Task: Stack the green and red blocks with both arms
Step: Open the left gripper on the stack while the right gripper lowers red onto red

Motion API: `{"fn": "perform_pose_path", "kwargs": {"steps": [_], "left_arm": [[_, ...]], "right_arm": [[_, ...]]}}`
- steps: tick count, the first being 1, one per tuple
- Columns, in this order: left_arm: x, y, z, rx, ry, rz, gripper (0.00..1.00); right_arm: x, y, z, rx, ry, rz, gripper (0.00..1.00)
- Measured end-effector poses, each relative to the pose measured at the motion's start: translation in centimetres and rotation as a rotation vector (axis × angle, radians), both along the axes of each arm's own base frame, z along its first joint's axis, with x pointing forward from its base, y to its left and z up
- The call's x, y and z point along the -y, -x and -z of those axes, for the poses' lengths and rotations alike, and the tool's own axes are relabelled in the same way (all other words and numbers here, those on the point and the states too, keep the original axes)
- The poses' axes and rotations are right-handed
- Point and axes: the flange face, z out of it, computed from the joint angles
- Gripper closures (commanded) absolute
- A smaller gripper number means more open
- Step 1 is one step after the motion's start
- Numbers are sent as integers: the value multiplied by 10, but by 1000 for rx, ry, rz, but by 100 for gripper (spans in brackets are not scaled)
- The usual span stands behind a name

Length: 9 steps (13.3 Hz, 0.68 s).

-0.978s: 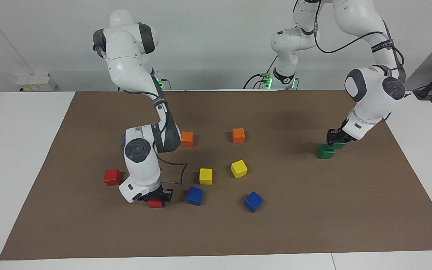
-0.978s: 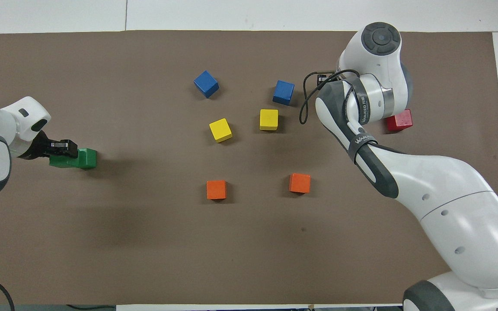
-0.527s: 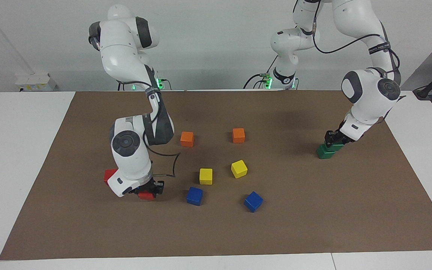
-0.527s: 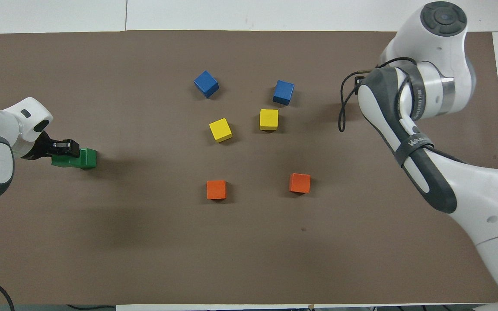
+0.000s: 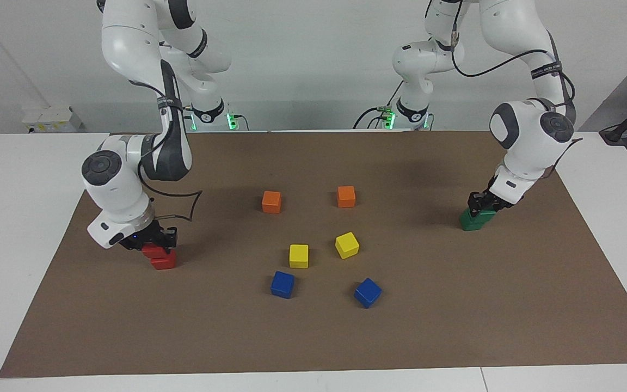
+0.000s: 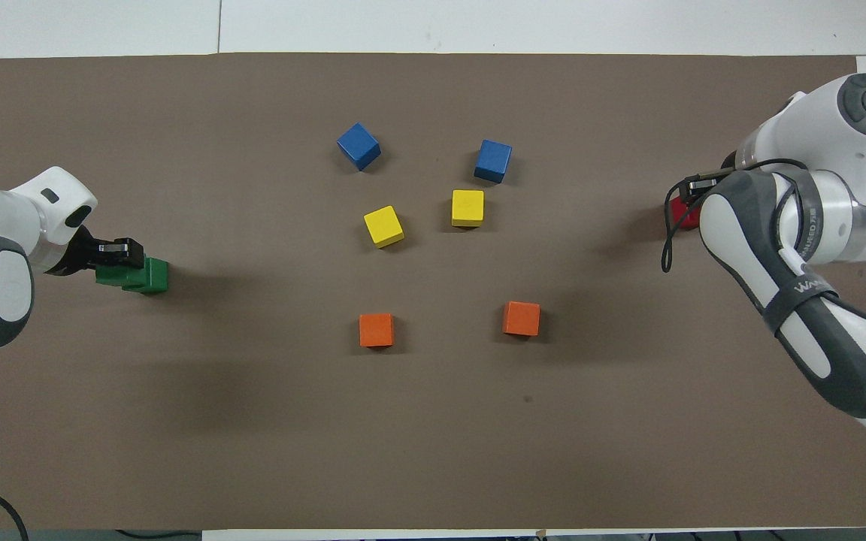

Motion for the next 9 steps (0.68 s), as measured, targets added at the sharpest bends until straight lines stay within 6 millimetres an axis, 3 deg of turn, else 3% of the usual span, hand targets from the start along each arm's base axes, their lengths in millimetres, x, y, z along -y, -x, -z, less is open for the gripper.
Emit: {"fn": "perform_pose_path", "kwargs": {"steps": [9], "left_arm": [[1, 2, 3, -3, 0, 1, 100]], "right_arm": [[1, -3, 0, 85, -2, -5, 100]]}}
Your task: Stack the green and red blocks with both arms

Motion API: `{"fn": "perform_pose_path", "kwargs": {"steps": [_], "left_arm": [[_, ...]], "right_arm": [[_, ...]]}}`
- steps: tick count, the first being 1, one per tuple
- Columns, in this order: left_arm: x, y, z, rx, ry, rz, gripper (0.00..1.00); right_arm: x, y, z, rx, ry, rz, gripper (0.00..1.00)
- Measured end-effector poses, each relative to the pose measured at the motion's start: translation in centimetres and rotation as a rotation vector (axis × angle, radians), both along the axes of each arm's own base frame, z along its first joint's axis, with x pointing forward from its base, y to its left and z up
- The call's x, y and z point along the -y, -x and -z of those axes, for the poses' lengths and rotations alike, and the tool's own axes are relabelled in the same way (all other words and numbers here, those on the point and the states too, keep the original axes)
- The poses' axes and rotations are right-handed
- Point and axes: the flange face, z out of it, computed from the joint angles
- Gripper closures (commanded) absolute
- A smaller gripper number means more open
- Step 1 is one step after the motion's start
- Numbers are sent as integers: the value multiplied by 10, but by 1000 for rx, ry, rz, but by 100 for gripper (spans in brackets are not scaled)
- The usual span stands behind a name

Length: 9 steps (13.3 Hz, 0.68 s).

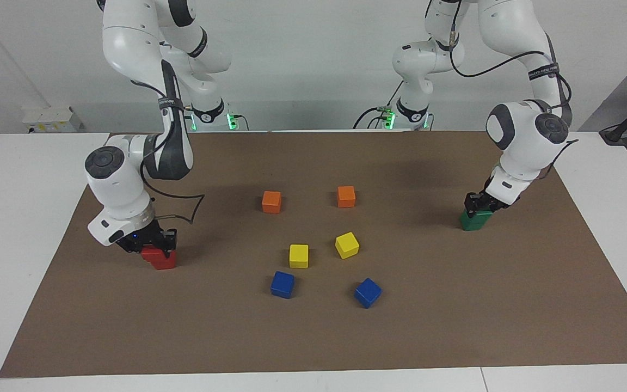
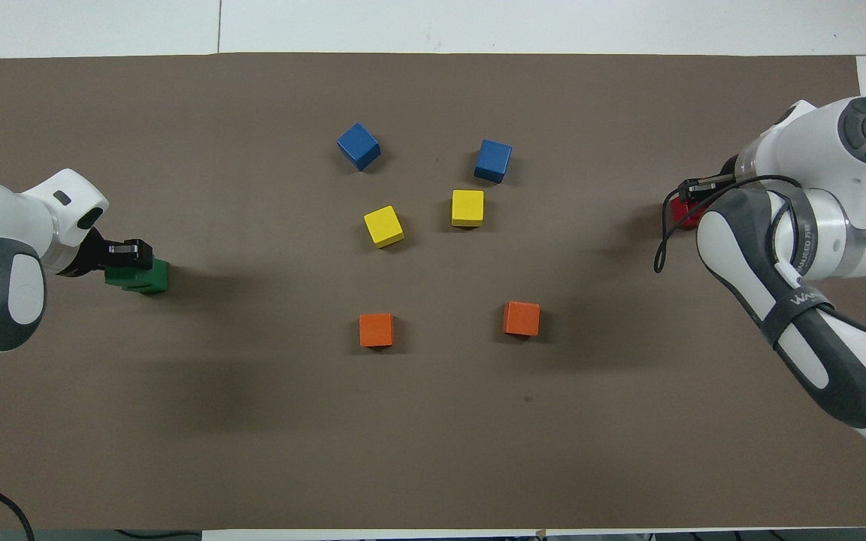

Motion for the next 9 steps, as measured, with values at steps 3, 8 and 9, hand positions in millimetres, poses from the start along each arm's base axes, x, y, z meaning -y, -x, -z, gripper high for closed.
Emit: {"fn": "perform_pose_path", "kwargs": {"steps": [3, 8, 9], "left_arm": [[-1, 0, 0, 0, 0, -2, 100], [-2, 0, 0, -1, 0, -3, 0], [-2, 0, 0, -1, 0, -1, 0]], "right_arm": [[0, 1, 3, -4, 0, -1, 100], [0, 2, 9, -13, -1, -1, 100], [0, 2, 9, -12, -1, -1, 100]]}}
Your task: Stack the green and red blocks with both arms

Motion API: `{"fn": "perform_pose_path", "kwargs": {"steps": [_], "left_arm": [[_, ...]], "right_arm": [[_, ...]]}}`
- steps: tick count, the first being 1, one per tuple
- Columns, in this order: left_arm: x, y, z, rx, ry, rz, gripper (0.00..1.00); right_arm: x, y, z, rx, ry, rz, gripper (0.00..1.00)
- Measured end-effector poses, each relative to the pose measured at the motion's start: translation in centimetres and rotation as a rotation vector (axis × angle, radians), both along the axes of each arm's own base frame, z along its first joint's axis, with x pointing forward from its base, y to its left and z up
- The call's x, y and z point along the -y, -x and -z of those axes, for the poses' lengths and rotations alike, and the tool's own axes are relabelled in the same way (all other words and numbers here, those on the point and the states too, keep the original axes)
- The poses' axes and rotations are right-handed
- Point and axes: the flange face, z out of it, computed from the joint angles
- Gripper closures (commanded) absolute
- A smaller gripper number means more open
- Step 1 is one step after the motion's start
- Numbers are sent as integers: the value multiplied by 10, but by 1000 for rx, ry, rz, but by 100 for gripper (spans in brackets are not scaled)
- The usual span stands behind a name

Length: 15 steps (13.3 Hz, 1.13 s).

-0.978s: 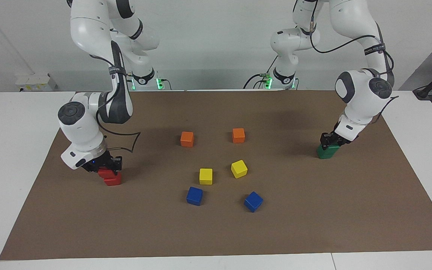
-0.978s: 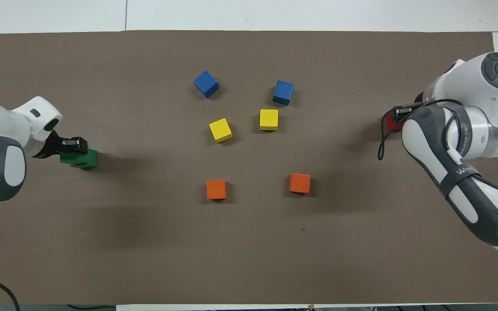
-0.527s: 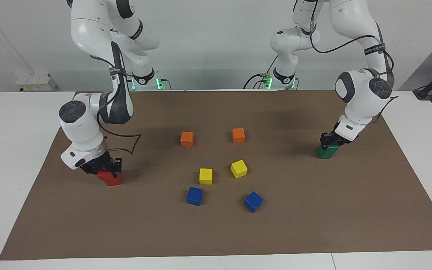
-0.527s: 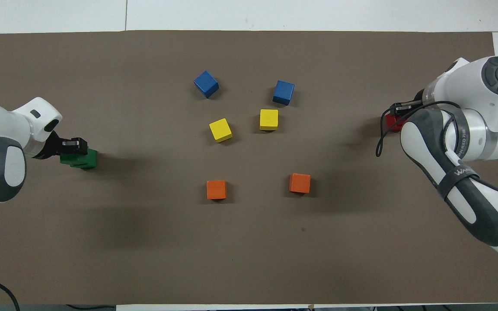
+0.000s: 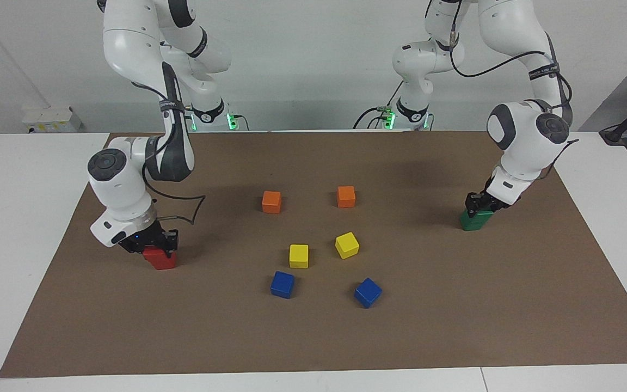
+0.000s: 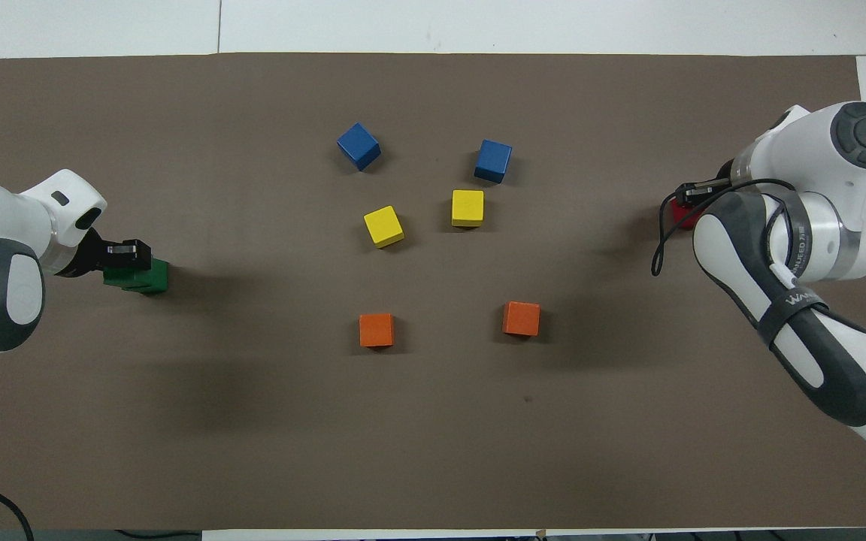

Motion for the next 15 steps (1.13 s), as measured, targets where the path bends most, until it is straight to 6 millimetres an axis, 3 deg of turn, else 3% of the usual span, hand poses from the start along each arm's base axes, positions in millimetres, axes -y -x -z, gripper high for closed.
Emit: {"fn": "perform_pose_path", "kwargs": {"steps": [5, 7, 8, 9, 12, 15], "left_arm": [[0, 1, -2, -8, 0, 17, 0], [1, 1, -12, -18, 0, 21, 0], [1, 0, -24, -25, 0, 23, 0], [1, -3, -41, -34, -1, 23, 0], [2, -6, -108, -67, -1, 28, 0], [4, 17, -166, -81, -7, 30, 0]], "right_arm": [[0, -1, 1, 29, -9, 5, 100], [-1, -1, 1, 29, -19, 12, 87], [-1, -1, 1, 29, -22, 14, 51], [-1, -1, 1, 29, -23, 15, 1], [-1, 0, 3, 26, -24, 16, 0], [-1, 0, 4, 24, -23, 11, 0]]}}
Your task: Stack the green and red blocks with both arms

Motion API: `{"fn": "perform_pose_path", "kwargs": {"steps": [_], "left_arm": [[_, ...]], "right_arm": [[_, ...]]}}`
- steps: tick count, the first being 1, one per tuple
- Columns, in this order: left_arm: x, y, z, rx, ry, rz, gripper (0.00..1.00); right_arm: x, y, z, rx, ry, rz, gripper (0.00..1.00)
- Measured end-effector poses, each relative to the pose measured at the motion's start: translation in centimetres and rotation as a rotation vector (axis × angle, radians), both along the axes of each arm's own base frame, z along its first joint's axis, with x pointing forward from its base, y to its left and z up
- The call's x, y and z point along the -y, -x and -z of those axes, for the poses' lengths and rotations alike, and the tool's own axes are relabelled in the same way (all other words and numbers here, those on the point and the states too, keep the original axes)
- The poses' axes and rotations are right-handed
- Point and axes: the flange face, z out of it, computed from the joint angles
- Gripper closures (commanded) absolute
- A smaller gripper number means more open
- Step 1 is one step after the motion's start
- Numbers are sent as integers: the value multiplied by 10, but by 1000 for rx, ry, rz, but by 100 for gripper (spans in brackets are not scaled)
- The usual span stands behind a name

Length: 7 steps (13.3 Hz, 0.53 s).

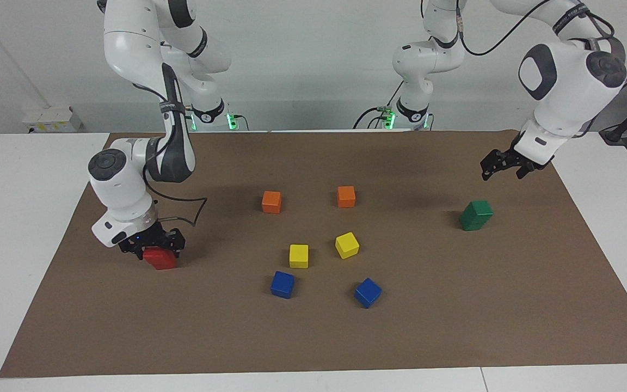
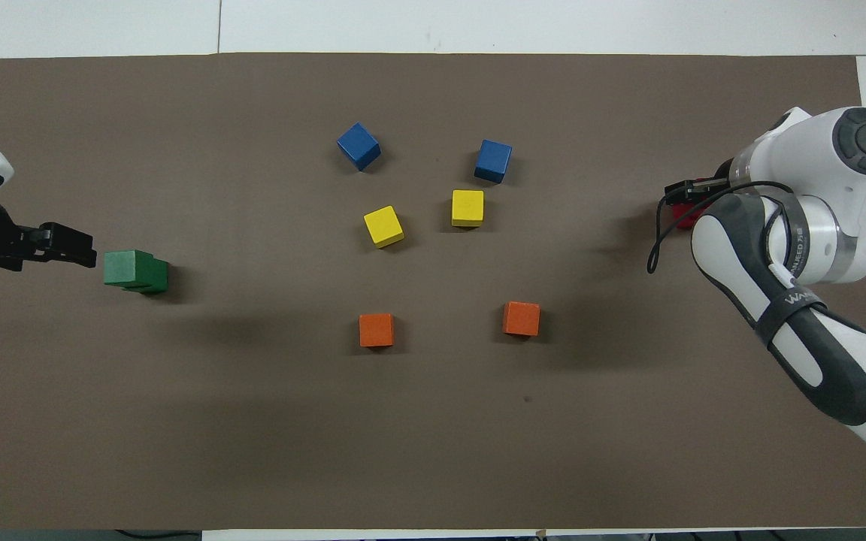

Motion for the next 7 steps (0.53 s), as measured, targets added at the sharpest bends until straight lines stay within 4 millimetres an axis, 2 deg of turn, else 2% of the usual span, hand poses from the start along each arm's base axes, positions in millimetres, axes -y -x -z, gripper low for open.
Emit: {"fn": "perform_pose_path", "kwargs": {"steps": [2, 3, 4, 7], "left_arm": [[2, 18, -24, -3, -4, 2, 0], [4, 23, -31, -6, -5, 6, 0], [5, 26, -34, -10, -5, 10, 0], [21, 26, -33, -10, -6, 41, 0]], "right_arm": [[1, 0, -3, 0, 2, -18, 0], [1, 0, -13, -7, 3, -20, 0], [1, 0, -28, -15, 3, -19, 0], [0, 12, -100, -29, 3, -14, 0]]}}
